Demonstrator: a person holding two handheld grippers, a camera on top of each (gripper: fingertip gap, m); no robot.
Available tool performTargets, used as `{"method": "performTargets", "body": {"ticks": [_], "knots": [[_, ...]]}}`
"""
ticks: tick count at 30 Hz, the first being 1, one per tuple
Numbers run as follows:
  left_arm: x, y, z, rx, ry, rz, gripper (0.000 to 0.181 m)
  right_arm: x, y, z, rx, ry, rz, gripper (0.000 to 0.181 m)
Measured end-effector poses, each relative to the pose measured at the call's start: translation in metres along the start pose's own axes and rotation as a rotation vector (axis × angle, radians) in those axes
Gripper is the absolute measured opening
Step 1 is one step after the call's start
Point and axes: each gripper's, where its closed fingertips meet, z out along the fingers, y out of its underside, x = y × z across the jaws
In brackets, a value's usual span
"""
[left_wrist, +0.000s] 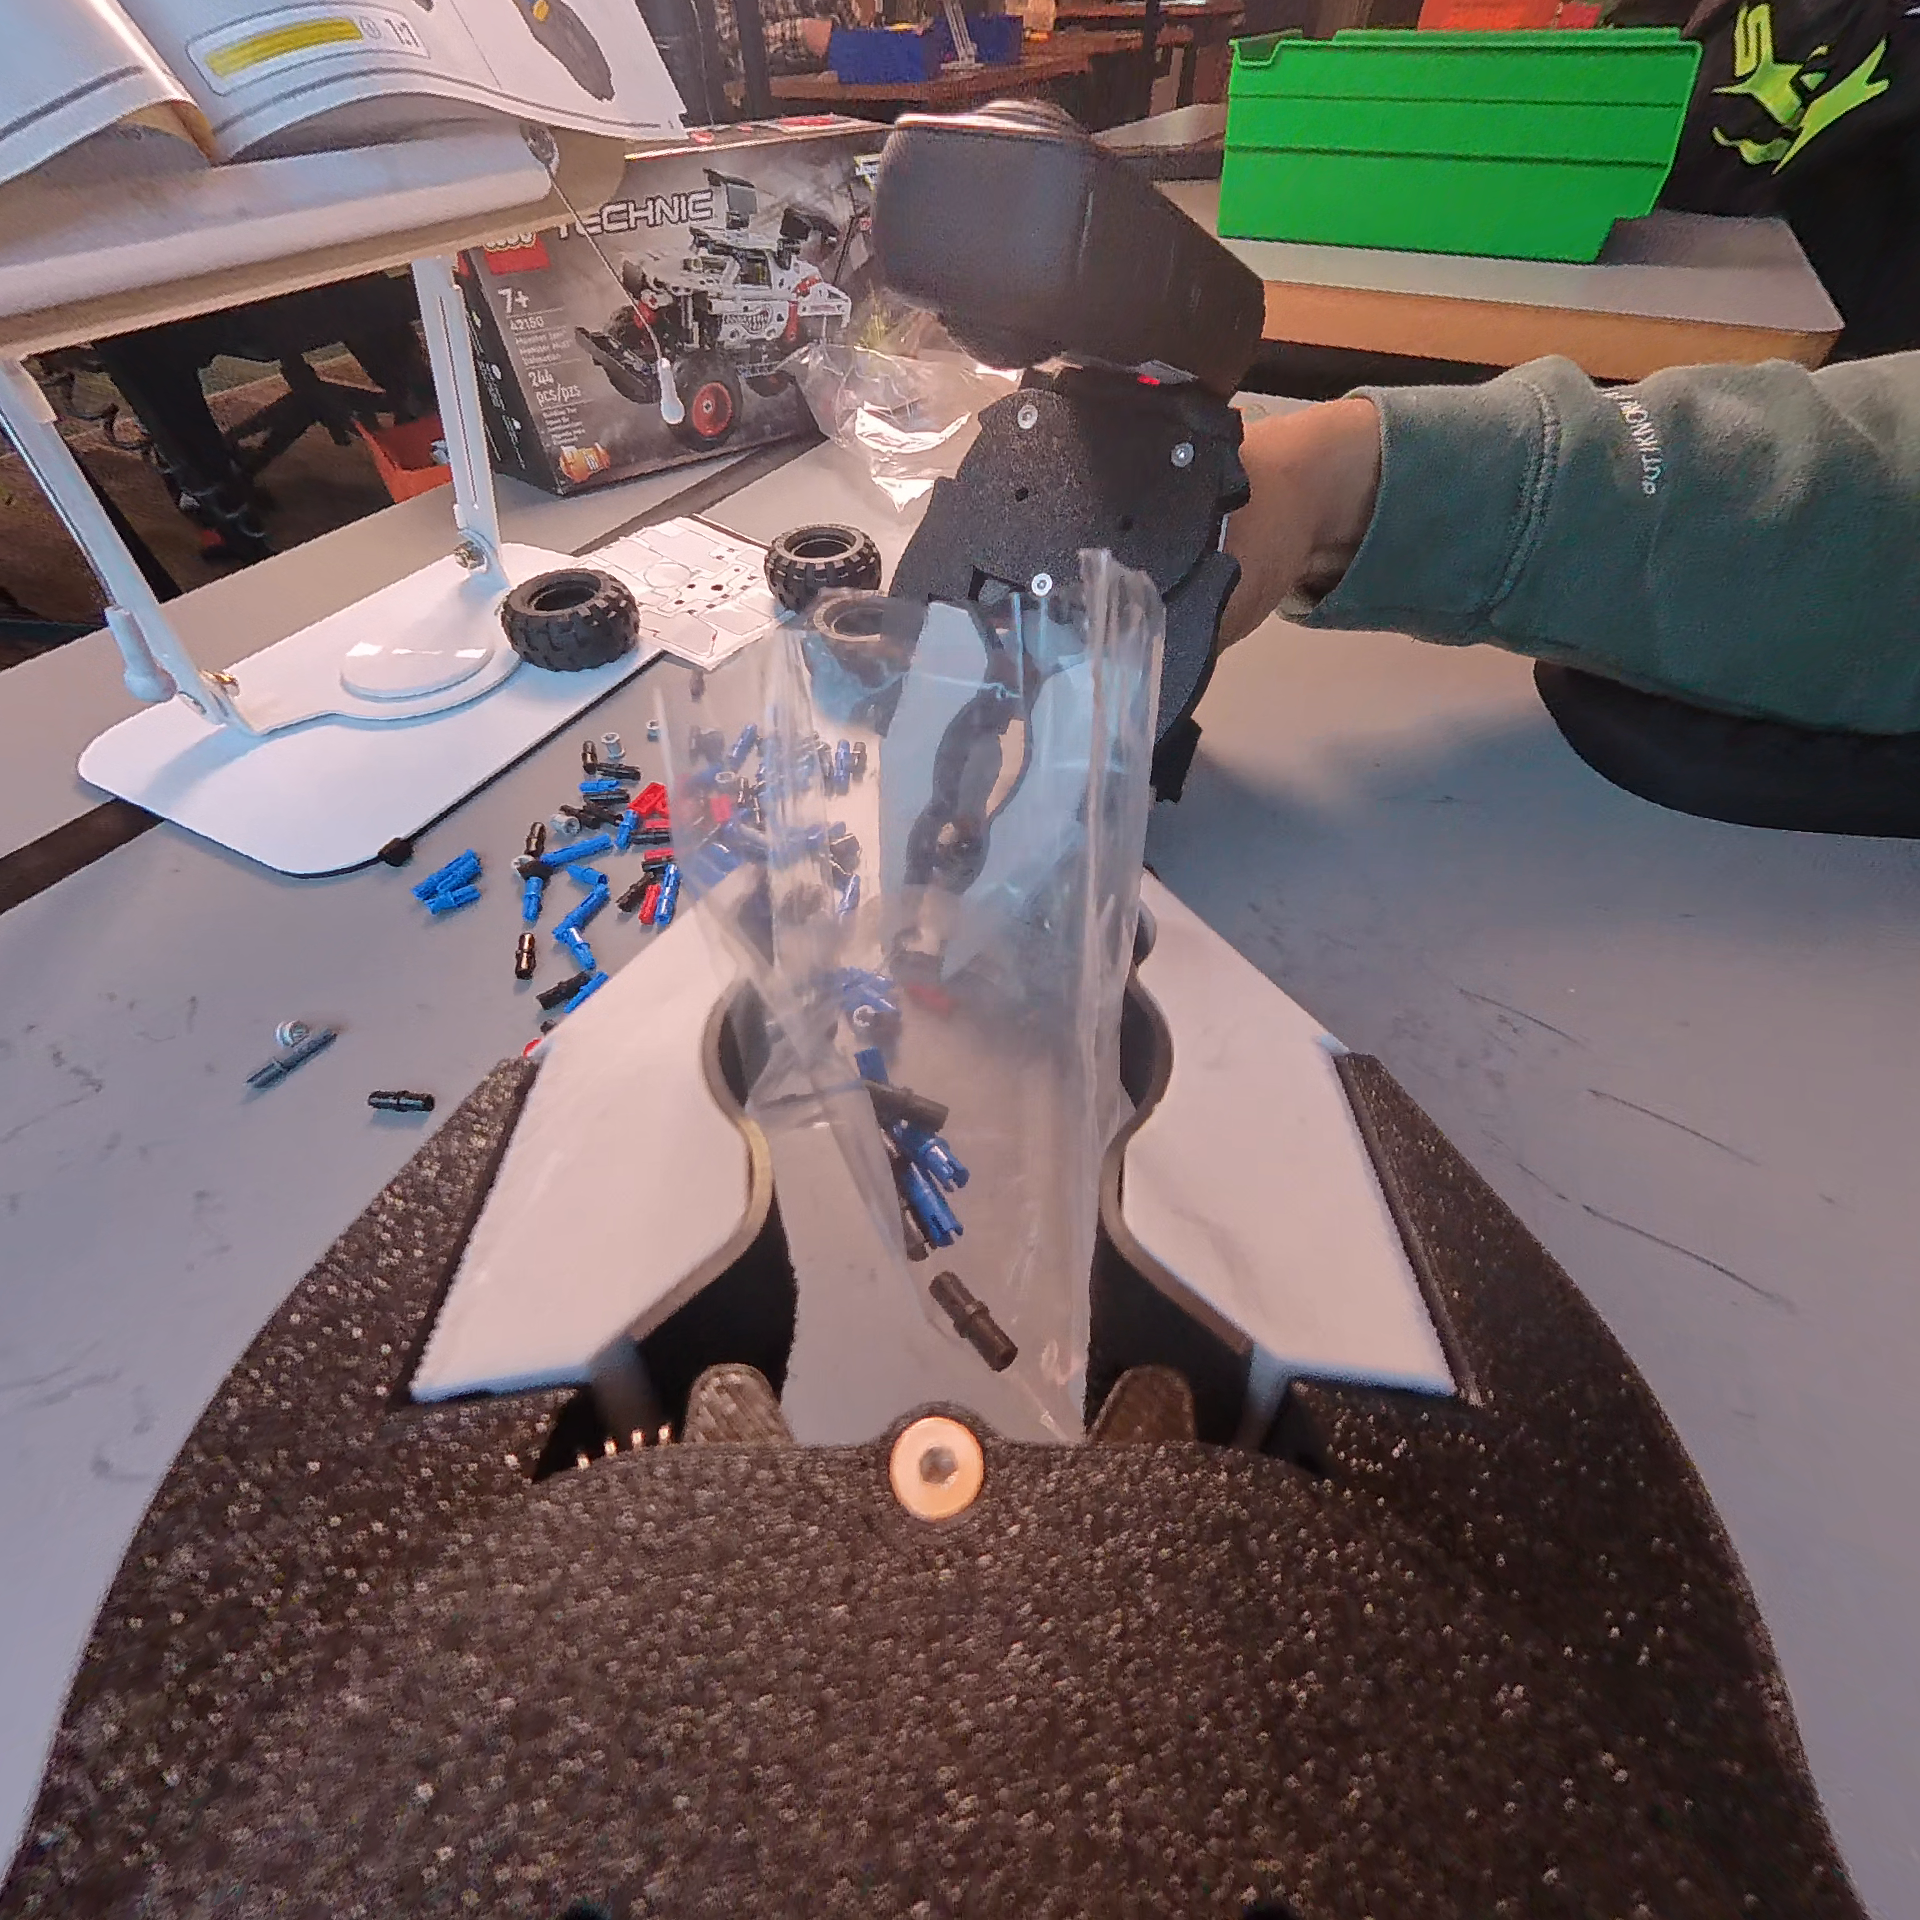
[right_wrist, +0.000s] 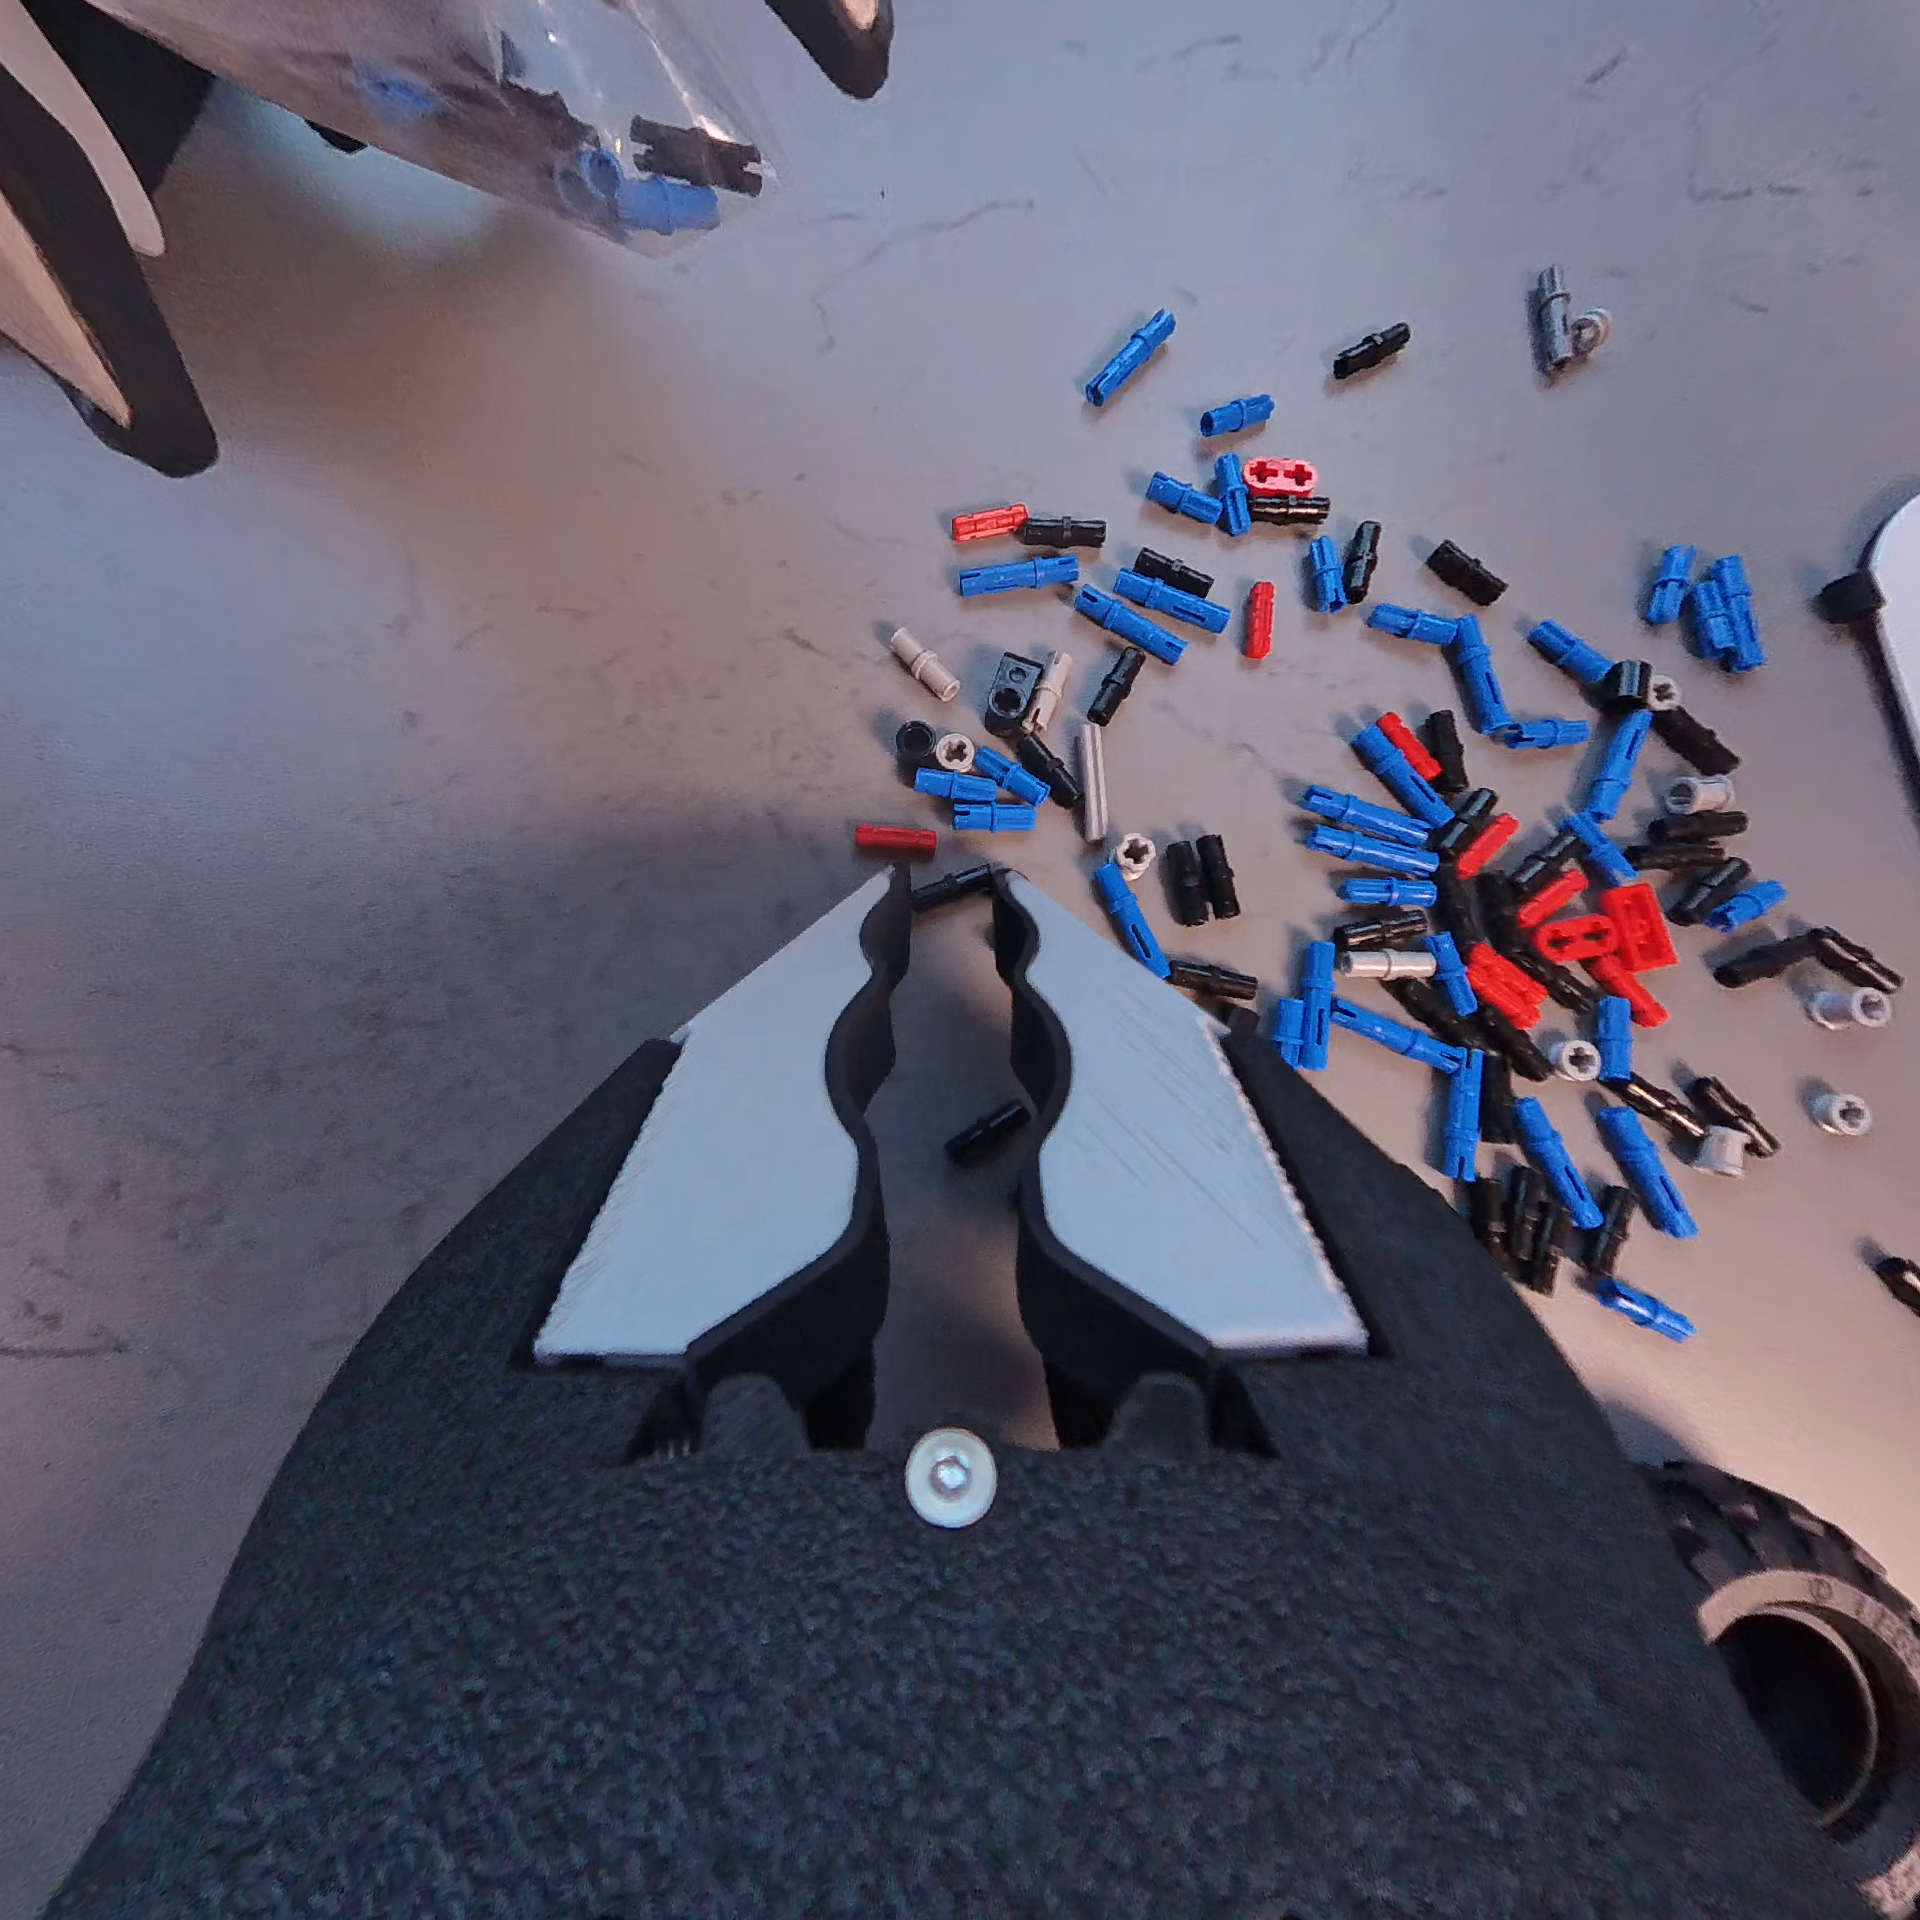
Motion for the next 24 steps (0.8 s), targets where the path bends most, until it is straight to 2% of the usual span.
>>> {"method": "performTargets", "body": {"ticks": [3, 5, 8, 9, 11, 12, 13, 15, 17, 18, 21, 24], "knots": [[0.001, 0.002, 0.001, -0.010, 0.003, 0.001, 0.065, -0.003, -0.007, -0.006, 0.034, -0.003, -0.016, 0.014], [0.001, 0.005, 0.002, -0.029, 0.004, 0.001, 0.066, -0.008, -0.038, -0.027, 0.182, -0.026, 0.000, 0.014], [0.003, 0.009, 0.006, -0.049, 0.013, 0.003, 0.066, -0.026, -0.108, -0.081, 0.519, -0.094, -0.004, 0.014], [0.004, 0.011, 0.007, -0.056, 0.018, 0.004, 0.067, -0.034, -0.123, -0.093, 0.580, -0.122, -0.005, 0.014], [0.007, 0.012, 0.010, -0.061, 0.027, 0.010, 0.066, -0.044, -0.133, -0.091, 0.566, -0.130, -0.031, 0.018], [0.008, 0.012, 0.011, -0.061, 0.029, 0.013, 0.066, -0.047, -0.133, -0.085, 0.547, -0.127, -0.054, 0.031], [0.009, 0.012, 0.011, -0.061, 0.028, 0.014, 0.066, -0.049, -0.133, -0.082, 0.552, -0.137, -0.055, 0.035], [0.007, 0.012, 0.009, -0.058, 0.016, 0.012, 0.066, -0.038, -0.130, -0.083, 0.585, -0.157, 0.022, 0.031], [0.002, 0.009, 0.006, -0.047, 0.000, 0.006, 0.066, -0.016, -0.112, -0.080, 0.554, -0.127, 0.094, 0.028], [0.000, 0.007, 0.004, -0.038, -0.008, 0.002, 0.066, -0.008, -0.098, -0.074, 0.502, -0.117, 0.119, 0.028], [-0.006, 0.004, 0.001, -0.021, -0.022, -0.014, 0.066, -0.002, -0.038, -0.036, 0.216, -0.071, 0.111, 0.032], [-0.007, 0.004, 0.000, -0.024, -0.024, -0.016, 0.065, -0.012, -0.013, -0.009, 0.093, -0.069, 0.113, 0.031]]}}
